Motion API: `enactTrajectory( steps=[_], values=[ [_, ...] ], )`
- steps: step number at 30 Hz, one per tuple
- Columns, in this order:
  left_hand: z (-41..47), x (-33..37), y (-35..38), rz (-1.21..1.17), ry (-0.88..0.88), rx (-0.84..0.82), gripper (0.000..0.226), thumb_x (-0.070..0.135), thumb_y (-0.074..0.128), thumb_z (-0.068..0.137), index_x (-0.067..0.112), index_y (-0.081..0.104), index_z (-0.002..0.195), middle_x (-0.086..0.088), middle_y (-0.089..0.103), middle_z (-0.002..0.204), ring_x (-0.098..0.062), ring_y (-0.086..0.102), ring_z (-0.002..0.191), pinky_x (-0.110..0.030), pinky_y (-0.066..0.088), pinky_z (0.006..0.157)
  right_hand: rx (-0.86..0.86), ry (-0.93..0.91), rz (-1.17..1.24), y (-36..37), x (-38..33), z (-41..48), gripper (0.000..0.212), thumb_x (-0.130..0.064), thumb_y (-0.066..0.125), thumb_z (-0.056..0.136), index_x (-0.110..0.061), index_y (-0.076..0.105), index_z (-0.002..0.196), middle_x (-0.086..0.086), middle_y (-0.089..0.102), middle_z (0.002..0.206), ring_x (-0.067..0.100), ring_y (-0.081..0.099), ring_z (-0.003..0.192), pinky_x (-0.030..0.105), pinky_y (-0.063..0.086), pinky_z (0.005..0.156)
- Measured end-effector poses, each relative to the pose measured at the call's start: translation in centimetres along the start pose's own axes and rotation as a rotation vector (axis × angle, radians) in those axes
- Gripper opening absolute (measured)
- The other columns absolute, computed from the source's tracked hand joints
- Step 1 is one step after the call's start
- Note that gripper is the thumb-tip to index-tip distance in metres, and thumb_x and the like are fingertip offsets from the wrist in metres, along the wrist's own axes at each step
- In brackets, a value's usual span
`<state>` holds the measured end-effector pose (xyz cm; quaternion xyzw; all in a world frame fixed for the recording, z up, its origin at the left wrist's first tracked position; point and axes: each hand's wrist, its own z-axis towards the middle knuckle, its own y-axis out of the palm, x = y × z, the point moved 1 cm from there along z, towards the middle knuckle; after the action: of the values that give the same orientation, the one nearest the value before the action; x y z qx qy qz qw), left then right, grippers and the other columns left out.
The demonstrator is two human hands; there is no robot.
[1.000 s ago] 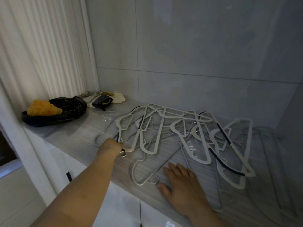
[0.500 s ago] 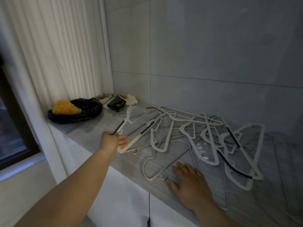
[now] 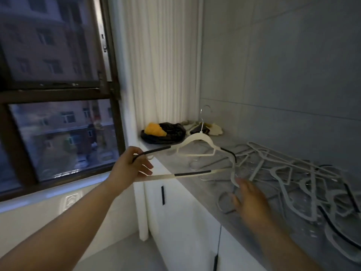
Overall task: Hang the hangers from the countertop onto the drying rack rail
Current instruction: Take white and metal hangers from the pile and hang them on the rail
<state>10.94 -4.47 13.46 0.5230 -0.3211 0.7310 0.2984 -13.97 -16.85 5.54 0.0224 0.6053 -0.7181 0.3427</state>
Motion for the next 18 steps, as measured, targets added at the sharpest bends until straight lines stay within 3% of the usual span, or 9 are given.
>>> enactTrajectory(
  steps=[3, 7, 10, 12, 14, 18],
  values=[
    [-2.9, 1.4, -3.2, 0.009, 0.014, 0.028, 0.026, 0.001, 0.035, 0.096, 0.015, 0.041, 0.075, -0.004, 0.062, 0.05, -0.006, 0.059, 0.036, -0.014, 0.047, 0.039, 0.113, -0.102, 0.095, -1.6, -3.7, 1.9, 0.051, -0.015, 0.055, 0.09, -0.003, 0.038, 0.137, 0.018, 0.037, 0.143, 0.033, 0.037, 0.129, 0.039, 0.033, 0.103],
    [-7.2, 2.8, -7.5, 0.043, 0.005, 0.055, 0.023, 0.003, 0.034, 0.096, 0.013, 0.04, 0.076, -0.001, 0.066, 0.049, -0.008, 0.062, 0.041, -0.015, 0.049, 0.043, 0.057, -0.188, 0.086, -2.6, -7.8, 3.1, 0.062, -0.024, 0.049, 0.094, -0.012, 0.018, 0.147, 0.009, 0.019, 0.154, 0.027, 0.019, 0.14, 0.037, 0.02, 0.112],
    [-10.7, 3.5, -11.2, 0.055, -0.01, 0.101, 0.019, 0.004, 0.035, 0.094, 0.011, 0.042, 0.078, -0.004, 0.068, 0.053, -0.01, 0.065, 0.045, -0.016, 0.052, 0.045, -0.054, -0.301, 0.03, -2.0, -11.5, 3.3, 0.053, -0.031, 0.045, 0.096, -0.019, 0.025, 0.144, 0.006, 0.036, 0.147, 0.025, 0.032, 0.133, 0.033, 0.026, 0.106],
    [-13.1, 3.7, -13.7, 0.05, -0.03, 0.162, 0.018, 0.005, 0.036, 0.094, 0.011, 0.044, 0.078, -0.005, 0.069, 0.055, -0.011, 0.066, 0.047, -0.016, 0.053, 0.047, -0.156, -0.389, -0.012, -1.2, -14.1, 3.2, 0.036, -0.031, 0.042, 0.097, -0.019, 0.048, 0.13, 0.006, 0.056, 0.129, 0.024, 0.051, 0.115, 0.031, 0.038, 0.09],
    [-15.6, 3.5, -16.3, 0.066, -0.061, 0.236, 0.019, 0.005, 0.037, 0.094, 0.011, 0.043, 0.077, -0.004, 0.068, 0.054, -0.011, 0.066, 0.047, -0.016, 0.052, 0.046, -0.243, -0.461, 0.032, -0.4, -17.0, 2.3, 0.025, -0.028, 0.044, 0.096, -0.017, 0.06, 0.113, 0.005, 0.064, 0.113, 0.021, 0.057, 0.097, 0.029, 0.04, 0.074],
    [-21.0, 3.7, -22.0, 0.135, -0.066, 0.396, 0.019, 0.006, 0.04, 0.094, 0.012, 0.046, 0.077, -0.002, 0.069, 0.057, -0.011, 0.065, 0.049, -0.018, 0.053, 0.05, -0.377, -0.586, 0.171, 1.5, -23.2, -1.3, 0.019, -0.025, 0.048, 0.095, -0.021, 0.056, 0.078, 0.002, 0.059, 0.082, 0.015, 0.052, 0.074, 0.025, 0.037, 0.06]
  ],
)
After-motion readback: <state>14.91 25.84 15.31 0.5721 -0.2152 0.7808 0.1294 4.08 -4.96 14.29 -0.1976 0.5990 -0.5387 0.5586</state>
